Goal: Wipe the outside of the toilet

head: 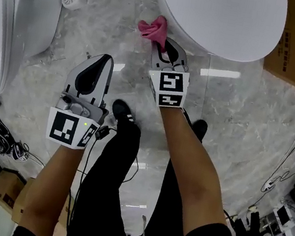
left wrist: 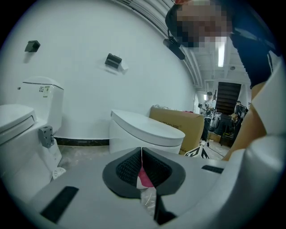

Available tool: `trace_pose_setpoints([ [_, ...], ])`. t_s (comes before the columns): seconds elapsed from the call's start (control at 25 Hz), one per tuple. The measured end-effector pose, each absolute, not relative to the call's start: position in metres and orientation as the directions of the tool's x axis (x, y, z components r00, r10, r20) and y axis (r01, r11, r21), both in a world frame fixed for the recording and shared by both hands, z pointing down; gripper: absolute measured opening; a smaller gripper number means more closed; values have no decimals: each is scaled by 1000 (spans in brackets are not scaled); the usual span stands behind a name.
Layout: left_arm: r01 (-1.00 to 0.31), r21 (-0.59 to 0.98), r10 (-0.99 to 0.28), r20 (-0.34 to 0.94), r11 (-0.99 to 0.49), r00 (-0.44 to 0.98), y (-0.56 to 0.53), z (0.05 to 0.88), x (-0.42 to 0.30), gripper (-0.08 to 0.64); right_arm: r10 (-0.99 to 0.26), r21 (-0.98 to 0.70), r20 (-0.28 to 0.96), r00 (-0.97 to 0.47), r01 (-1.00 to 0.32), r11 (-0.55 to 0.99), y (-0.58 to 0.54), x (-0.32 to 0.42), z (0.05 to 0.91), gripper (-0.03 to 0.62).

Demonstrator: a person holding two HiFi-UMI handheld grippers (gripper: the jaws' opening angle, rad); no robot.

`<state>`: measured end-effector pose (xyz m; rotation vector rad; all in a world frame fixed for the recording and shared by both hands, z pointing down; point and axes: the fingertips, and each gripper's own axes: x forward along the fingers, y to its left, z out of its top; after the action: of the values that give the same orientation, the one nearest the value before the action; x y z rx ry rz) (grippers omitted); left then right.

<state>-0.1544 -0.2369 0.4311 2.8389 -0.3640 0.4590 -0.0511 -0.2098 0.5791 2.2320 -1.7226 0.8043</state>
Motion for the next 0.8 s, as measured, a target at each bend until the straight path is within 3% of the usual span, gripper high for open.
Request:
trace_pose_setpoints([
  [0.44,-255,201,-173,353,-946,920,-187,440,-118,18,-805,-223,542,242,-882,-415,-163,-13,580,72],
  [0.8,-245,211,-153,376,-946,914,-121,448,-77,18,-824,-168,553,122,-952,-254,-104,26,573,75],
])
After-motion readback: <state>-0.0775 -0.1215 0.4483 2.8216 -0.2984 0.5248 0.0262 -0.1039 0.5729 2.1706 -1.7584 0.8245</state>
